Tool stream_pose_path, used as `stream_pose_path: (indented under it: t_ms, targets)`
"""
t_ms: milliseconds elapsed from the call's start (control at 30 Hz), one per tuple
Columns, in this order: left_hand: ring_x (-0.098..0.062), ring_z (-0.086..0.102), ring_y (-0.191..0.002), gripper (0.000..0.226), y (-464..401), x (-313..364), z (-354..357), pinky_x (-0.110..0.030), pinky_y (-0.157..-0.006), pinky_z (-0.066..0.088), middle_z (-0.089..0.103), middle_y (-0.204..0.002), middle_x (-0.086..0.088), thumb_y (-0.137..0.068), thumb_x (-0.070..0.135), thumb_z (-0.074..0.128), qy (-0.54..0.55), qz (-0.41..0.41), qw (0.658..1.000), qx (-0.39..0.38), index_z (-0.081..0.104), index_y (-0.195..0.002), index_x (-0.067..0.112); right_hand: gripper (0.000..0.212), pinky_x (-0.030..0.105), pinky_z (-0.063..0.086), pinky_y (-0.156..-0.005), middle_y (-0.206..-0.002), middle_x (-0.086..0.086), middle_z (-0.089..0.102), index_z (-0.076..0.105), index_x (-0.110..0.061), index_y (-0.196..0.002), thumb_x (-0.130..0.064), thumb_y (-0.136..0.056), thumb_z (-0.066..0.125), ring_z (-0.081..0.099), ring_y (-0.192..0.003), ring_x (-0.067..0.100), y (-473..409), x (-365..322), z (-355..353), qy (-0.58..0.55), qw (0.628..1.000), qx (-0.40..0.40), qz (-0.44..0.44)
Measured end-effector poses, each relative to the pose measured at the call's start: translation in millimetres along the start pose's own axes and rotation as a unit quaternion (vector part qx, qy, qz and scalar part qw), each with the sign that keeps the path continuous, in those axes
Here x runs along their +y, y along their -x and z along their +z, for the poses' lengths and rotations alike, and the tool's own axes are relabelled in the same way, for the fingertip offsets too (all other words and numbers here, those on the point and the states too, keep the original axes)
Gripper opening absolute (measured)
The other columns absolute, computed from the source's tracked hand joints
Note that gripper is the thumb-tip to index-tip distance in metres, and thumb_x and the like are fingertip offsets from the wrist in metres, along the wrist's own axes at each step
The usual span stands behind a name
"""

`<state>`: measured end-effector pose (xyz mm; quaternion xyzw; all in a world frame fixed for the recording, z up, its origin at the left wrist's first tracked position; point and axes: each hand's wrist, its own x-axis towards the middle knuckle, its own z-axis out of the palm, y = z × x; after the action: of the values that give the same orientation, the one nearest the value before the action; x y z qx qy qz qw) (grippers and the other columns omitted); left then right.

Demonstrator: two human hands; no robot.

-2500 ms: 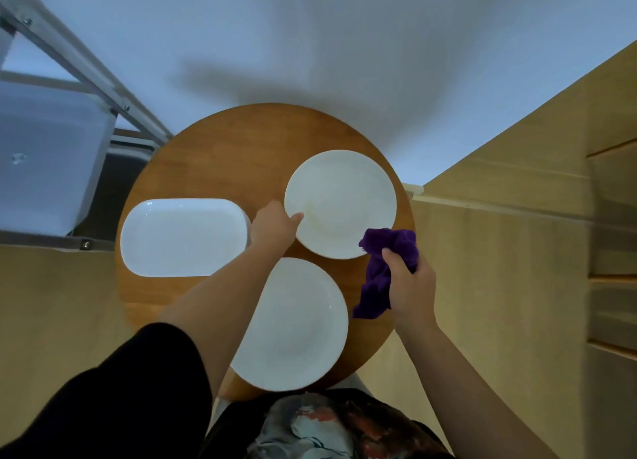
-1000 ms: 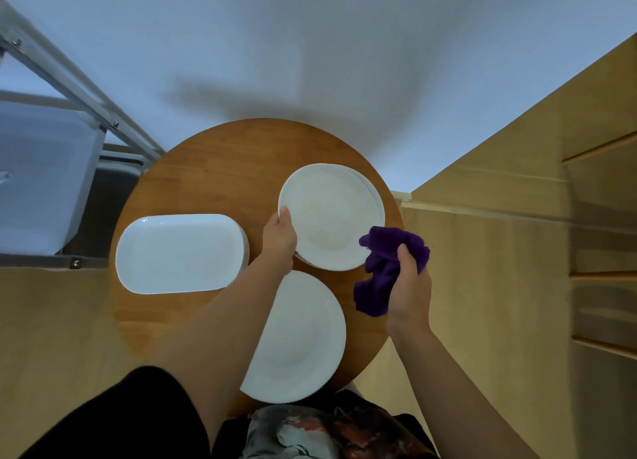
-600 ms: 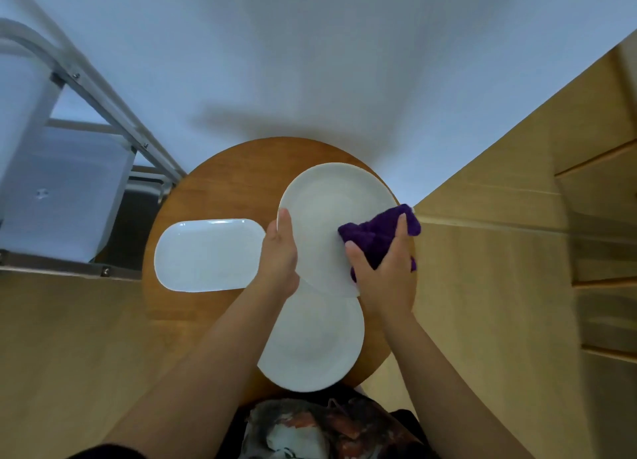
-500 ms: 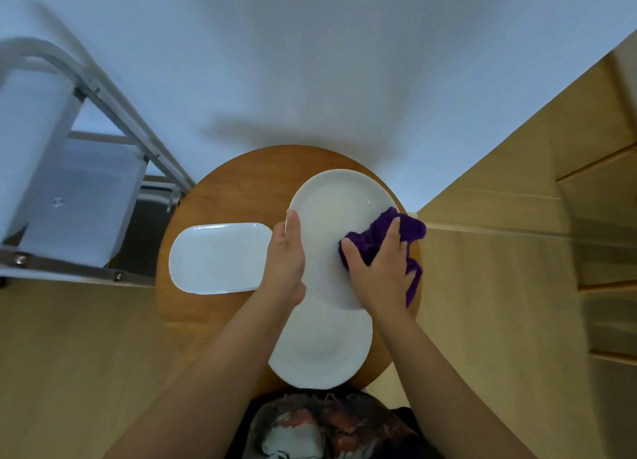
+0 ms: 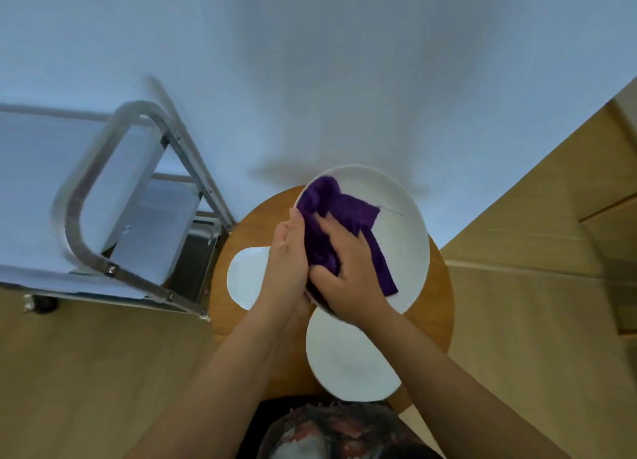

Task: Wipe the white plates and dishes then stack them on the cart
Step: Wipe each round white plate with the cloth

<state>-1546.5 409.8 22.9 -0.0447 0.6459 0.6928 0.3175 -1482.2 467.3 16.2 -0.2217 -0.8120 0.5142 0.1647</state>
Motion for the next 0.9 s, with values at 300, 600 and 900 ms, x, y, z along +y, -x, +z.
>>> stream_pose_path:
  t_ms: [300, 600, 900]
  targets:
    - [-0.029, 0.063, -0.099, 0.052, -2, 27, -28, -0.044, -0.078, 0.057, 0.065, -0.109, -0.010, -0.085, 0.066, 0.039, 0.013, -0.027, 0.997, -0.067, 0.056, -0.117, 0.029, 0.056, 0.029, 0.037, -0.100, -0.119, -0.012, 0.050, 0.052, -0.024, -0.128, -0.036, -0.073, 0.054, 0.040, -0.108, 0.004, 36, 14, -34, 0.201, 0.972, -0.107, -0.059]
    - [-0.020, 0.057, -0.083, 0.054, -2, 27, -34, -0.034, -0.069, 0.050, 0.061, -0.089, -0.003, -0.088, 0.068, 0.033, -0.110, -0.024, 0.993, -0.047, 0.058, -0.098, 0.021, 0.040, 0.036, 0.040, -0.085, -0.103, -0.005, 0.050, 0.051, -0.015, -0.115, -0.030, -0.078, 0.055, 0.047, -0.098, 0.018, 1, 17, -62, 0.319, 0.943, 0.079, 0.055]
    - [-0.026, 0.066, -0.102, 0.061, -1, 47, -41, -0.039, -0.083, 0.053, 0.071, -0.107, -0.011, -0.073, 0.064, 0.059, -0.021, -0.118, 0.960, -0.253, 0.070, -0.110, 0.017, 0.060, 0.047, 0.027, -0.109, -0.133, 0.005, 0.056, 0.054, -0.012, -0.130, -0.040, -0.078, 0.067, 0.045, -0.130, 0.025, 8, -27, -32, 0.393, 0.860, -0.097, -0.309]
